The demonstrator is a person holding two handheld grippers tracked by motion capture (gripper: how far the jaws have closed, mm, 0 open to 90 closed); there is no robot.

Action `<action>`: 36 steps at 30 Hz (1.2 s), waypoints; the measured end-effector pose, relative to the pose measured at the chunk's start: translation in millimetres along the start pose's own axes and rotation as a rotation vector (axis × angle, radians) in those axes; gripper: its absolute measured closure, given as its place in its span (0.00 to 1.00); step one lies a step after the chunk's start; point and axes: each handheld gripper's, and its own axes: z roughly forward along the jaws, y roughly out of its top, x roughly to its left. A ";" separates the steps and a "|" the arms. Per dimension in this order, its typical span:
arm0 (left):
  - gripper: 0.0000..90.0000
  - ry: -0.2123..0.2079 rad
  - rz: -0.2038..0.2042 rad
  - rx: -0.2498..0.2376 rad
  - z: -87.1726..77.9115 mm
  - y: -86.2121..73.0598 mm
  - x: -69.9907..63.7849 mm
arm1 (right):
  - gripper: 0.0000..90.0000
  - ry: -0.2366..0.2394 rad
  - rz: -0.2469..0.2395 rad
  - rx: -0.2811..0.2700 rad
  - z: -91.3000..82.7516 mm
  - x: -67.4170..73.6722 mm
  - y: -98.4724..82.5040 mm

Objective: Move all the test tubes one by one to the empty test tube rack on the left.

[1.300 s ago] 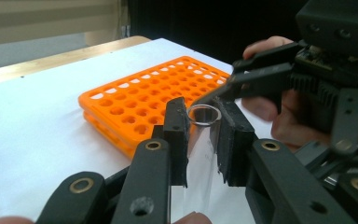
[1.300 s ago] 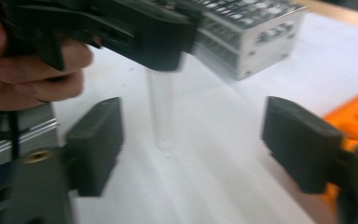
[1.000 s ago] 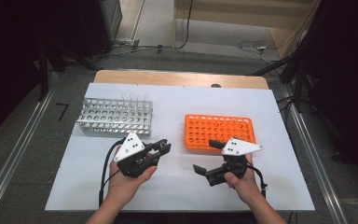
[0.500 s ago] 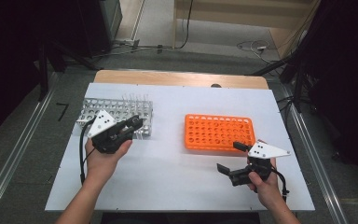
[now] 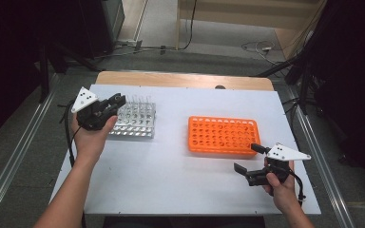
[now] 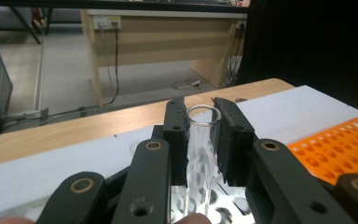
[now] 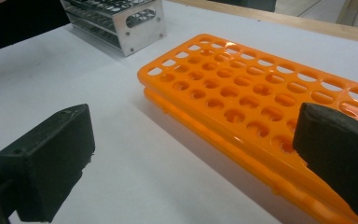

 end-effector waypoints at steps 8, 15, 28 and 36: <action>0.85 0.083 -0.011 -0.010 21.4 9.1 19.5 | 0.00 -0.015 0.016 -0.009 -3.7 -5.6 -0.1; 0.85 0.130 -0.044 -0.002 42.4 -0.2 33.1 | 0.00 -0.025 0.026 -0.015 -5.8 -8.4 -0.9; 0.84 0.164 -0.049 0.064 65.9 -15.4 40.6 | 0.00 -0.030 0.041 -0.020 -6.8 -12.9 -2.9; 0.83 0.180 -0.040 0.149 70.9 -23.4 39.7 | 0.00 -0.031 0.049 -0.018 -6.3 -14.3 -4.4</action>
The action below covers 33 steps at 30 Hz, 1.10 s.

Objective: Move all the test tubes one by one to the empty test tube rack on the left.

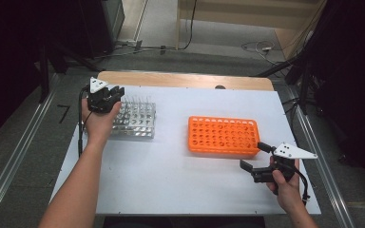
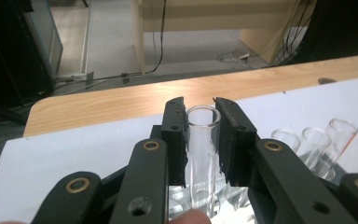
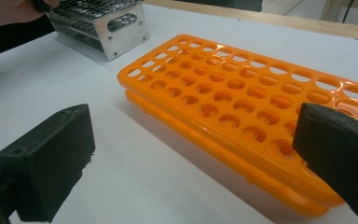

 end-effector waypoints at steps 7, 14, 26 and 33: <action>0.78 0.001 0.007 0.048 2.5 -2.0 -2.9 | 0.00 0.001 0.004 0.003 0.8 -0.3 -0.4; 0.56 -0.003 -0.001 0.050 -9.5 2.3 -6.9 | 0.00 0.001 0.011 0.007 0.8 -1.8 -1.6; 0.13 -0.091 -0.033 0.011 -44.4 -9.0 -12.7 | 0.00 -0.005 0.013 0.004 0.3 -4.7 -1.7; 0.03 -0.189 -0.027 -0.017 -64.1 -13.0 -28.2 | 0.00 -0.005 0.010 0.006 0.4 -4.8 -1.9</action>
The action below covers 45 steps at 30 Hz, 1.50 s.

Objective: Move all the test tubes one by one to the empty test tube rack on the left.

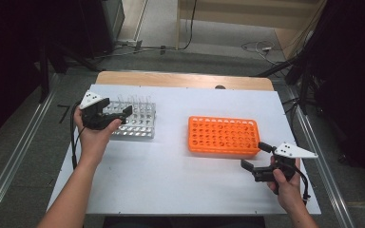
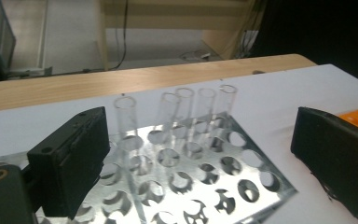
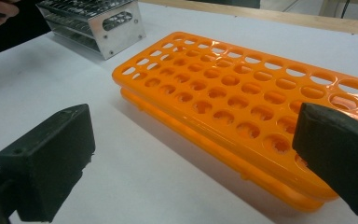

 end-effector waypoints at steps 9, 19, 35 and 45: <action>0.01 -0.070 0.021 -0.034 -18.1 -3.2 -23.2 | 0.00 -0.002 0.002 0.003 0.0 -0.2 -0.6; 0.00 -0.134 0.067 -0.049 -39.1 -16.2 -51.5 | 0.00 -0.005 0.001 0.000 -1.0 -0.9 -0.7; 0.00 -0.180 0.075 -0.072 -71.3 -45.7 -67.2 | 0.00 -0.017 0.004 -0.002 -2.5 -2.5 -0.9; 0.00 -0.189 0.081 -0.080 -91.0 -64.9 -59.4 | 0.00 -0.017 0.001 -0.012 -4.4 -4.2 -1.1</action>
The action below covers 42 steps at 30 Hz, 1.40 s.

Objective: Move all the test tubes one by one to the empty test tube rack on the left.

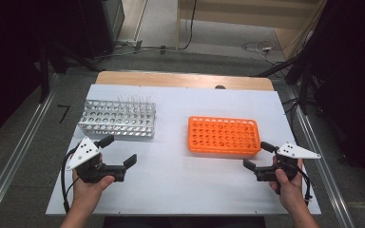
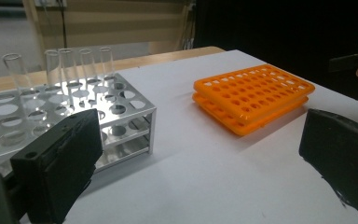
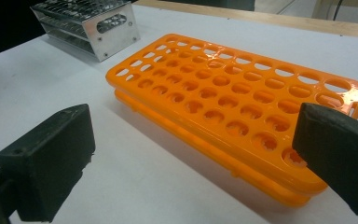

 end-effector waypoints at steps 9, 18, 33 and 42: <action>0.00 -0.004 0.027 -0.007 -12.1 -13.4 5.8 | 0.00 -0.006 0.004 -0.005 -2.0 -2.3 -0.5; 0.00 0.026 0.008 -0.011 -18.8 -27.9 25.8 | 0.00 0.015 0.002 -0.025 -4.0 -6.7 -6.5; 0.00 0.029 -0.023 -0.021 -20.5 -30.4 34.0 | 0.00 0.027 0.016 -0.042 -3.2 -15.1 -19.3; 0.00 0.028 -0.022 -0.022 -20.3 -30.1 33.4 | 0.00 0.024 0.014 -0.040 -2.5 -13.7 -18.5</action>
